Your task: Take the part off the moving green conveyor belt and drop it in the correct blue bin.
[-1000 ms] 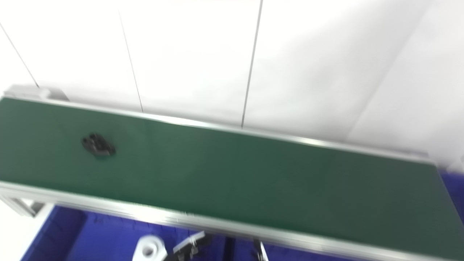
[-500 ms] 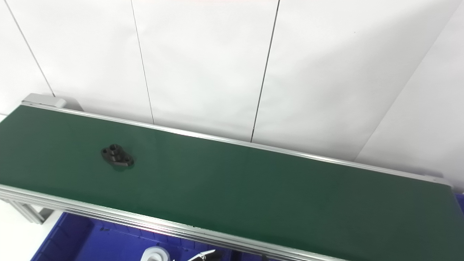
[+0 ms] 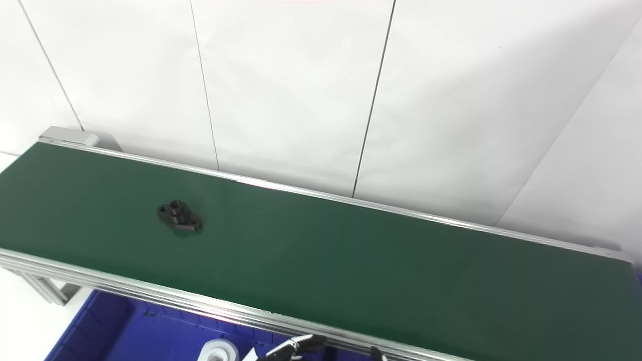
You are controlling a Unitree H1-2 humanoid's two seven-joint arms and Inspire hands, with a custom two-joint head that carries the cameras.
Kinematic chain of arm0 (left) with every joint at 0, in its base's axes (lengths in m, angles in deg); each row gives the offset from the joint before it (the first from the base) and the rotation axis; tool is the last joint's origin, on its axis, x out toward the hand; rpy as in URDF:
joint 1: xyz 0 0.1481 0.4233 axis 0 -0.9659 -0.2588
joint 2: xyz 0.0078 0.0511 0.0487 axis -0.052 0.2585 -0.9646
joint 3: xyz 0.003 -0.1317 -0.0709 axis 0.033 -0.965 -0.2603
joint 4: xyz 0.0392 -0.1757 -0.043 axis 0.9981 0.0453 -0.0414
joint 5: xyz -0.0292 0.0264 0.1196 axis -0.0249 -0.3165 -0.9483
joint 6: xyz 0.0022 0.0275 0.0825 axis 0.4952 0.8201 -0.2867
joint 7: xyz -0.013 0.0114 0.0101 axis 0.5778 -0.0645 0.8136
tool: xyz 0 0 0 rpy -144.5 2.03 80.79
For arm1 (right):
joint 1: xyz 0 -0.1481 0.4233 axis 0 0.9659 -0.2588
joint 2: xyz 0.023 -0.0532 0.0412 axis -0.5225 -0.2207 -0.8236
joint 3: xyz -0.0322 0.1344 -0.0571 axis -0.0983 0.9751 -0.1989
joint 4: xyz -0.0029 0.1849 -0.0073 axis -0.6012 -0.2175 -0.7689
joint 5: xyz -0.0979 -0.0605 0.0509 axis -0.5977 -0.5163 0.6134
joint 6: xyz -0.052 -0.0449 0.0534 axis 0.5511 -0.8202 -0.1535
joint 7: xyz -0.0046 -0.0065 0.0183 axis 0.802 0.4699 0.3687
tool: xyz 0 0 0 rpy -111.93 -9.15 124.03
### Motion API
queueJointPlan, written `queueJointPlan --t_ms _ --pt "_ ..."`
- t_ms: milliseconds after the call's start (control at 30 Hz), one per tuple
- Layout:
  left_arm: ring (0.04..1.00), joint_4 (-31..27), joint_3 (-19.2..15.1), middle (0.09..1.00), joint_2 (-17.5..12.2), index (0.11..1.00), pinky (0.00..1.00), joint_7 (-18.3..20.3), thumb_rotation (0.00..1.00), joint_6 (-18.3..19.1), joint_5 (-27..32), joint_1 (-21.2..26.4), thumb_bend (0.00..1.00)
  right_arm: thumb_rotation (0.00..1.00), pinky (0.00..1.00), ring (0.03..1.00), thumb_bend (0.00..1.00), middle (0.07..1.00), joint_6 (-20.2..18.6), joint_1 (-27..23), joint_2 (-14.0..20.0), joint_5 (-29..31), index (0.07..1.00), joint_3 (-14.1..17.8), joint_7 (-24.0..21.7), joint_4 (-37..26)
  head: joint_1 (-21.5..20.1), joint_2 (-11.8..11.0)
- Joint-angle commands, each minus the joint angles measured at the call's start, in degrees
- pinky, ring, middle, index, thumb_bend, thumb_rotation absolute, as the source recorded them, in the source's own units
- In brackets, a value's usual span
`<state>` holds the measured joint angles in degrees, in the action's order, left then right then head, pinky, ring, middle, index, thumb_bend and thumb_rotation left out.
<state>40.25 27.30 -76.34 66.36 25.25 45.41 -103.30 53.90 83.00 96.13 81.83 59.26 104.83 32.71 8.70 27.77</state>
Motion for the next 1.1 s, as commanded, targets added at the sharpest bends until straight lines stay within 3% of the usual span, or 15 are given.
queueJointPlan --t_ms 0,133,233,367,533,667,833,967,1067 --pt "0.862 -1.6 0.4 0.878 0.9 0.835 0.77 -0.5 0.73 -2.2 0.5 0.8 0.78 0.64 0.9 0.898 0.82 0.951 2.8 0.8 0.1 -0.8 0.939 1.2 0.4 -4.4 -0.1 0.2" --pt "0.872 -1.7 0.2 0.886 1.3 0.845 0.78 -0.1 0.75 -2.2 0.7 0.9 0.8 0.65 0.81 0.875 0.85 0.929 2.7 1.1 0.8 -8.7 0.951 3.5 3.2 -11.5 -0.5 0.3" --pt "0.875 -1.7 0.0 0.888 1.6 0.847 0.79 0.1 0.75 -2.2 1.1 1.0 0.8 0.67 0.82 0.888 0.83 0.928 2.7 0.2 1.1 -13.2 0.956 5.2 4.1 -15.4 -1.3 0.5" --pt "0.877 -1.3 -0.2 0.887 1.9 0.843 0.79 0.4 0.75 -2.2 1.4 1.2 0.8 0.68 0.81 0.883 0.82 0.92 2.7 -1.3 -0.5 -14.6 0.947 8.0 2.8 -18.5 -1.9 0.6" --pt "0.88 0.2 -0.4 0.893 2.1 0.848 0.8 0.2 0.75 -2.2 1.1 1.6 0.79 0.77 0.81 0.874 0.84 0.923 -1.6 -8.0 -4.1 -15.4 0.942 11.6 -1.2 -20.7 -2.1 0.3" --pt "0.876 0.5 -0.2 0.891 1.9 0.85 0.79 -0.2 0.74 -2.1 0.8 1.5 0.78 0.8 0.77 0.865 0.84 0.919 -5.0 -13.9 -6.2 -16.1 0.928 13.5 -4.6 -20.6 -2.1 0.4" --pt "0.878 0.6 -0.4 0.893 1.8 0.851 0.79 0.2 0.73 -2.2 0.9 1.2 0.78 0.86 0.74 0.854 0.85 0.899 -7.5 -21.4 -7.5 -18.5 0.904 15.1 -7.2 -16.1 -2.0 0.4" --pt "0.879 1.0 -0.5 0.891 1.8 0.848 0.79 -0.1 0.72 -2.2 0.5 1.1 0.8 0.77 0.79 0.874 0.84 0.902 -13.0 -27.7 -7.6 -19.9 0.882 14.7 -11.7 -12.4 -1.9 0.5" --pt "0.883 0.9 -0.7 0.894 2.0 0.851 0.8 -0.3 0.72 -2.2 0.2 1.0 0.79 0.71 0.76 0.854 0.85 0.887 -18.1 -32.0 -8.9 -24.2 0.862 14.1 -13.6 -10.6 -1.7 0.6"
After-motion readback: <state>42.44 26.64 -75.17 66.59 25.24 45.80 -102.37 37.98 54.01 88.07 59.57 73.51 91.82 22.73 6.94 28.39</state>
